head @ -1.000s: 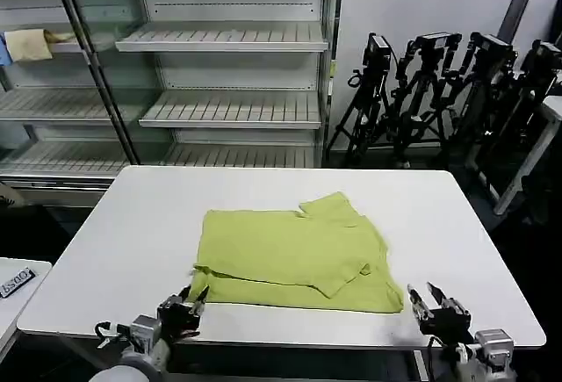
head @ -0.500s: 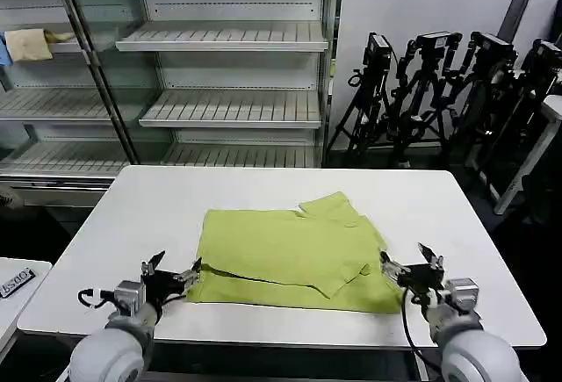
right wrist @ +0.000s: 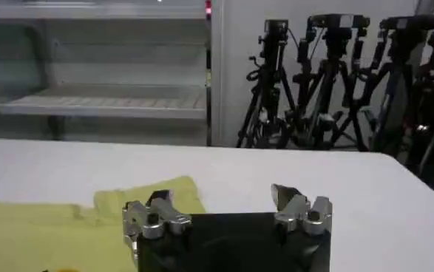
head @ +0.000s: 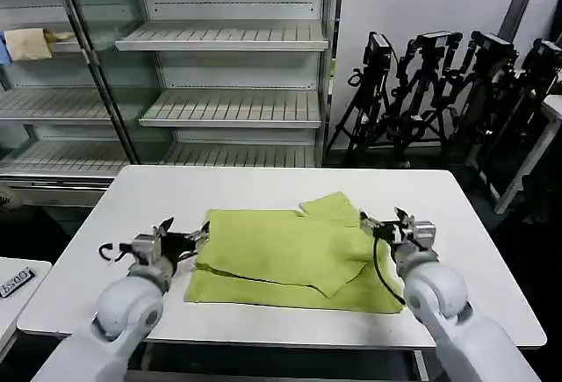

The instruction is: Fold and organize the clothes.

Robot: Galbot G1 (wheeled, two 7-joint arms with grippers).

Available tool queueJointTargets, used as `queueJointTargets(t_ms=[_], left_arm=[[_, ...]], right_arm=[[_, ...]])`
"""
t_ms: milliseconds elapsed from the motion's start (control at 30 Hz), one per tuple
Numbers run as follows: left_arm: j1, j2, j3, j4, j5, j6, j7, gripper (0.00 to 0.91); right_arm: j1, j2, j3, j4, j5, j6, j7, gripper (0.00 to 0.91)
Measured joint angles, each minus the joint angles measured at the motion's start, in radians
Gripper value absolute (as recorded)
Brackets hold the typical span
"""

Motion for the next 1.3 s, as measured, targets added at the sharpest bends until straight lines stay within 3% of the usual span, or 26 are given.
queueJointTargets(t_ms=[467, 900, 933, 967, 1000, 1033, 1067, 1100, 1167, 1300], left_arm=[[-0.249, -0.050, 0.195, 0.249, -0.022, 0.004, -0.018, 0.907], [-0.329, -0.067, 0.265, 0.395, -0.074, 0.005, -0.015, 0.907], [-0.333, -0.068, 0.268, 0.401, -0.079, 0.005, -0.014, 0.756], [-0.338, -0.069, 0.271, 0.407, -0.082, 0.005, -0.012, 0.343], [-0.341, -0.071, 0.274, 0.413, -0.083, 0.005, -0.011, 0.212], [-0.345, -0.073, 0.277, 0.419, -0.085, 0.004, -0.009, 0.040], [-0.348, -0.075, 0.280, 0.424, -0.087, 0.003, -0.006, 0.040], [-0.351, -0.076, 0.282, 0.429, -0.088, 0.002, -0.003, 0.040], [-0.355, -0.076, 0.286, 0.438, -0.091, 0.001, 0.001, 0.040], [-0.360, -0.074, 0.291, 0.450, -0.103, 0.000, 0.008, 0.040]], right_arm=[[0.271, 0.069, -0.160, -0.303, 0.082, -0.005, 0.004, 0.907], [0.370, 0.126, -0.248, -0.478, 0.108, -0.006, -0.016, 0.887], [0.374, 0.129, -0.252, -0.487, 0.108, -0.006, -0.017, 0.816], [0.378, 0.132, -0.255, -0.495, 0.109, -0.006, -0.018, 0.685], [0.382, 0.136, -0.259, -0.504, 0.109, -0.006, -0.021, 0.595], [0.385, 0.139, -0.262, -0.513, 0.110, -0.006, -0.024, 0.383], [0.388, 0.142, -0.265, -0.520, 0.110, -0.006, -0.027, 0.282], [0.391, 0.145, -0.269, -0.529, 0.111, -0.006, -0.029, 0.091], [0.394, 0.149, -0.274, -0.540, 0.112, -0.006, -0.033, 0.010], [0.398, 0.153, -0.282, -0.551, 0.112, -0.005, -0.044, 0.000]])
